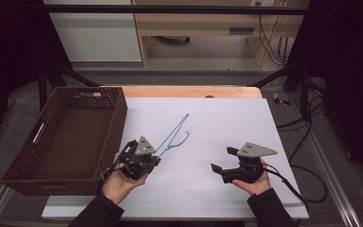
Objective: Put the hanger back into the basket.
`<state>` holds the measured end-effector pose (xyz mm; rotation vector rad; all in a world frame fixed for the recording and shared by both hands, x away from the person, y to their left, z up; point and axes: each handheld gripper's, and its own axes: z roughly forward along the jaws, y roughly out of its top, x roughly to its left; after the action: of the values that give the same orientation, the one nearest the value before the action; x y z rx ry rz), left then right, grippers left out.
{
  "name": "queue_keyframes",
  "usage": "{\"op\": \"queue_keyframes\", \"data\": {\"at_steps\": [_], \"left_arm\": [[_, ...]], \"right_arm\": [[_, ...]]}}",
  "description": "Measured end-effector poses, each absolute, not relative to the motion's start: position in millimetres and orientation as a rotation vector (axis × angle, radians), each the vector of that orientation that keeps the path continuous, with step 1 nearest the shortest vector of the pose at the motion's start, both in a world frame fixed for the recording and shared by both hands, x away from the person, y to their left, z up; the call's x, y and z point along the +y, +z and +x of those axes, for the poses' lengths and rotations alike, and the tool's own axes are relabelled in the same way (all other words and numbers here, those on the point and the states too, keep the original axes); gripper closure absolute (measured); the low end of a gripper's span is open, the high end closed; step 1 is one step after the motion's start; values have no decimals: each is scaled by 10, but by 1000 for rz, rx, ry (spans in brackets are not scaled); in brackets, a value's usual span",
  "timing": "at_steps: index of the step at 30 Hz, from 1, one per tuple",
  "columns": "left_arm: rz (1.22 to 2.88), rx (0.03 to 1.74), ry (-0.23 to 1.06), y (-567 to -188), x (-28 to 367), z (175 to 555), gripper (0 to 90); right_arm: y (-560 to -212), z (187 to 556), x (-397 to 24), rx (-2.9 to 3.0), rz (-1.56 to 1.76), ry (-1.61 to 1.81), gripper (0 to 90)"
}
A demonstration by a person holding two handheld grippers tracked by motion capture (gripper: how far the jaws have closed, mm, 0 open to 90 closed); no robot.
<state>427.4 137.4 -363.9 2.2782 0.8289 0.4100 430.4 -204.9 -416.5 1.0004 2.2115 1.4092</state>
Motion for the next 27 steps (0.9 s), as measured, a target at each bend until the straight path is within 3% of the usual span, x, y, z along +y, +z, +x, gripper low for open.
{"op": "queue_keyframes", "data": {"at_steps": [8, 27], "left_arm": [[2259, 746, 377, -3365, 1411, 4285, 873], [2271, 643, 307, -2915, 1601, 4451, 873]], "right_arm": [[-4157, 4272, -2295, 2155, 1056, 1357, 41], [-4165, 4166, -2607, 2092, 1120, 1320, 28]]}}
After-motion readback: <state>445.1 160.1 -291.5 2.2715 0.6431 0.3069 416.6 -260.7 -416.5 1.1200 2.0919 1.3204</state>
